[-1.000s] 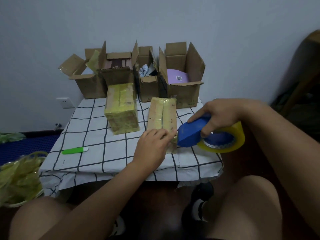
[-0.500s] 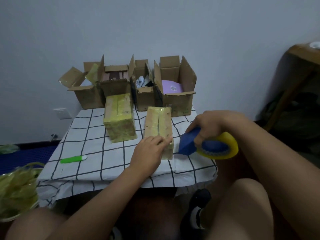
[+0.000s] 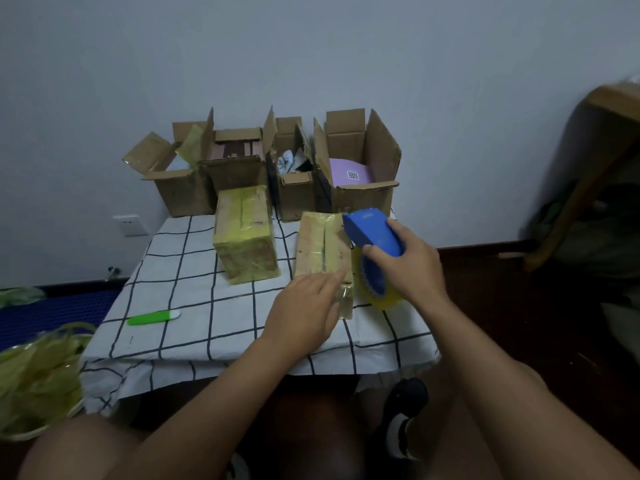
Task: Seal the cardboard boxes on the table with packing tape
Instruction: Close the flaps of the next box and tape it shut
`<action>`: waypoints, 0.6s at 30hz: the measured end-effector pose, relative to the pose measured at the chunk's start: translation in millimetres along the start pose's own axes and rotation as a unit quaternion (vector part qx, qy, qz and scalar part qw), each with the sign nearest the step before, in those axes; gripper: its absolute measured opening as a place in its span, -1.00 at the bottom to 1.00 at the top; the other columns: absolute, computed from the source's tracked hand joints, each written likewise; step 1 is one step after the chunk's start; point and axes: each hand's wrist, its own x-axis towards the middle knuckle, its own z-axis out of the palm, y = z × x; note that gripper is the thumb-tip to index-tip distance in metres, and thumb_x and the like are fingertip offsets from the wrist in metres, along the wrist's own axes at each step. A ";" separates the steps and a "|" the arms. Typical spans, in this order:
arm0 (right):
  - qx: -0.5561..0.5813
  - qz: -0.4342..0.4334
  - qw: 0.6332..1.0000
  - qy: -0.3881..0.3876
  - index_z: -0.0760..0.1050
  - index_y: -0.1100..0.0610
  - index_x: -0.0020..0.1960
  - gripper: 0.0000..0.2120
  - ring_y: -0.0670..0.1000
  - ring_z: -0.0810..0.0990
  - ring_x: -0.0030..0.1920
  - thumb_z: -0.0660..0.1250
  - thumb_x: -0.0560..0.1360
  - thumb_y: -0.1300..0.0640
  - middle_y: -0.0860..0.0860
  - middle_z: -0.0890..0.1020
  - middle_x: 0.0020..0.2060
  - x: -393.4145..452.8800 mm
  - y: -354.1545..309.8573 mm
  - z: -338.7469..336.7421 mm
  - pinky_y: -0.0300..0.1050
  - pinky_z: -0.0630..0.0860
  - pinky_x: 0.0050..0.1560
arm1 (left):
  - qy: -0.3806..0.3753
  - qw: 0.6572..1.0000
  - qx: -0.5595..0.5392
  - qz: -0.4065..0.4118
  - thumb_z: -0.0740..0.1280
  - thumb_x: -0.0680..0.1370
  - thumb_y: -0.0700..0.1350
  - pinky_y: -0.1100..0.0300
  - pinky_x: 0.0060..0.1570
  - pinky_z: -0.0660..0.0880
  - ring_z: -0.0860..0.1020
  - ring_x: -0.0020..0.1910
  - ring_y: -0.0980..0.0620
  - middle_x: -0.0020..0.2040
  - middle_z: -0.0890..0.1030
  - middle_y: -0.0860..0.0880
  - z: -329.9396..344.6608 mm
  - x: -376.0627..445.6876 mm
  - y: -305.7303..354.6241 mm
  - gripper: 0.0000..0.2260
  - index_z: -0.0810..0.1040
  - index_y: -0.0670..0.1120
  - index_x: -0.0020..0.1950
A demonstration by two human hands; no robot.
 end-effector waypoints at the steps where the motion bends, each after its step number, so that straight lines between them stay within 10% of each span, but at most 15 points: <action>1: -0.003 0.005 1.000 0.009 0.32 -0.14 0.51 -0.32 0.06 0.54 0.16 0.40 0.45 -0.26 0.03 0.58 0.22 -2.3 2.9 6.5 -0.01 0.52 0.11 | -0.004 1.000 0.003 0.010 0.30 0.50 -0.03 0.07 0.24 0.40 0.52 0.20 -0.07 0.25 0.56 -0.05 0.8 -3.0 -0.1 -0.51 0.41 -0.10 0.42; 7: -0.037 0.017 0.999 0.020 0.21 -0.20 0.53 -0.33 0.05 0.51 0.09 0.31 0.49 -0.30 0.02 0.52 0.12 -12.9 13.6 22.7 0.02 0.53 0.05 | -0.048 0.996 0.071 0.005 0.27 0.45 0.09 -0.04 0.51 -0.01 0.16 0.54 -0.08 0.54 0.25 -0.08 15.7 -22.7 2.7 -0.25 0.13 -0.11 0.58; 18: -0.042 0.025 0.999 0.014 0.19 -0.22 0.53 -0.34 0.09 0.51 0.12 0.31 0.50 -0.27 0.04 0.52 0.13 -13.9 13.3 21.2 0.05 0.50 0.10 | -0.048 0.999 0.003 -0.022 0.15 0.54 0.14 -0.01 0.52 0.01 0.16 0.55 -0.04 0.57 0.21 -0.05 10.9 -20.6 6.1 -0.33 0.10 -0.09 0.59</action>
